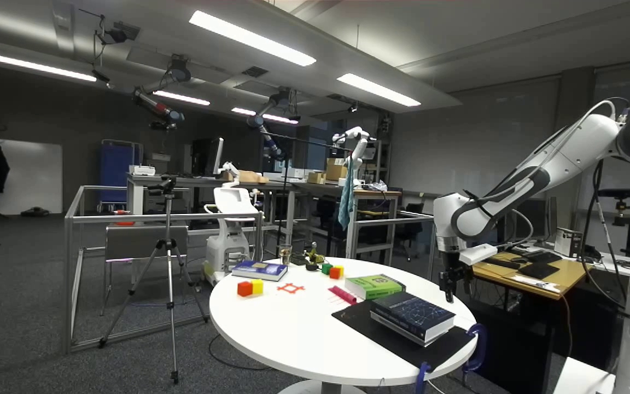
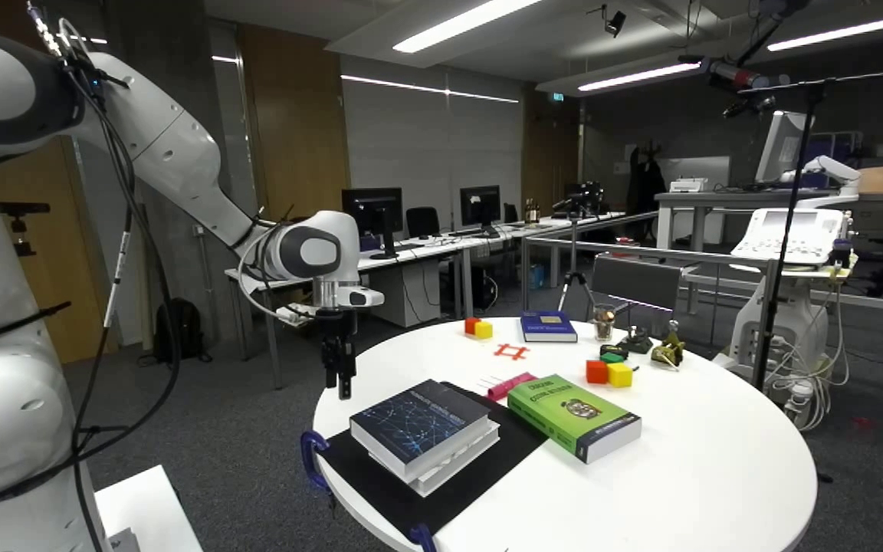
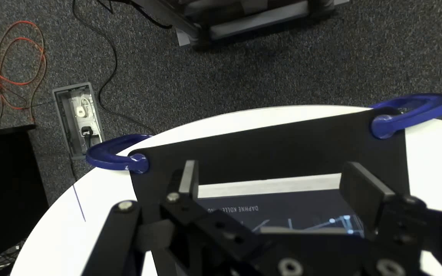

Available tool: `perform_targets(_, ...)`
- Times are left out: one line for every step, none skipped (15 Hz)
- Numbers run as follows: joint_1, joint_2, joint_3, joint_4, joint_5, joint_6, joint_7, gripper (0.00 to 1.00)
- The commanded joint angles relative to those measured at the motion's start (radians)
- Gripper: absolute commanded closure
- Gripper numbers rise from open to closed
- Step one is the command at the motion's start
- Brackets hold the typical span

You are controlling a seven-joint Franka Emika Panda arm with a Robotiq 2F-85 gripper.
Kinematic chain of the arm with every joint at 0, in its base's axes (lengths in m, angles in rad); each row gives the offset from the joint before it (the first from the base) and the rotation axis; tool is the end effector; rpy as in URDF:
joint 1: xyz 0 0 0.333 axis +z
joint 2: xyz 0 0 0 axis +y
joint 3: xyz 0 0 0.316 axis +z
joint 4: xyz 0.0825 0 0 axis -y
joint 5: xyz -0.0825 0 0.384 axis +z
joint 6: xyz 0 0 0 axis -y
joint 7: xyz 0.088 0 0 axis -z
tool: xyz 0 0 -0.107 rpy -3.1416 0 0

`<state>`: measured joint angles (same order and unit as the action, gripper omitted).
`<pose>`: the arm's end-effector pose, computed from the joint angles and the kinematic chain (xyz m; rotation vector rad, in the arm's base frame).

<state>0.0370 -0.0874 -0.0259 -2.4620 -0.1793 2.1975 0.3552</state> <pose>0.4487 -0.0012 0.3153 2.9514 -0.3343 -0.2225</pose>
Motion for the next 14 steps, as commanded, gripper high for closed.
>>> perform_targets(-0.045, 0.037, -0.013, -0.032, 0.029, 0.046, -0.086, 0.0)
perform_targets(-0.054, 0.052, -0.02, -0.035, 0.038, 0.054, -0.095, 0.0)
perform_targets(-0.062, 0.068, -0.025, -0.037, 0.048, 0.066, -0.097, 0.0)
perform_targets(-0.069, 0.082, -0.03, -0.043, 0.056, 0.088, -0.098, 0.0)
perform_targets(-0.075, 0.101, -0.038, -0.044, 0.073, 0.119, -0.114, 0.0)
perform_targets(-0.082, 0.122, -0.043, -0.044, 0.088, 0.144, -0.125, 0.0)
perform_targets(-0.086, 0.138, -0.046, -0.044, 0.1, 0.164, -0.137, 0.0)
perform_targets(-0.092, 0.159, -0.05, -0.042, 0.109, 0.191, -0.149, 0.0)
perform_targets(-0.094, 0.172, -0.053, -0.044, 0.124, 0.21, -0.163, 0.0)
perform_targets(-0.098, 0.188, -0.055, -0.043, 0.13, 0.227, -0.177, 0.0)
perform_targets(-0.1, 0.203, -0.056, -0.046, 0.134, 0.25, -0.201, 0.0)
perform_targets(-0.103, 0.216, -0.055, -0.048, 0.139, 0.27, -0.241, 0.0)
perform_targets(-0.107, 0.233, -0.052, -0.048, 0.135, 0.285, -0.288, 0.0)
perform_targets(-0.105, 0.25, -0.05, -0.044, 0.121, 0.288, -0.317, 0.0)
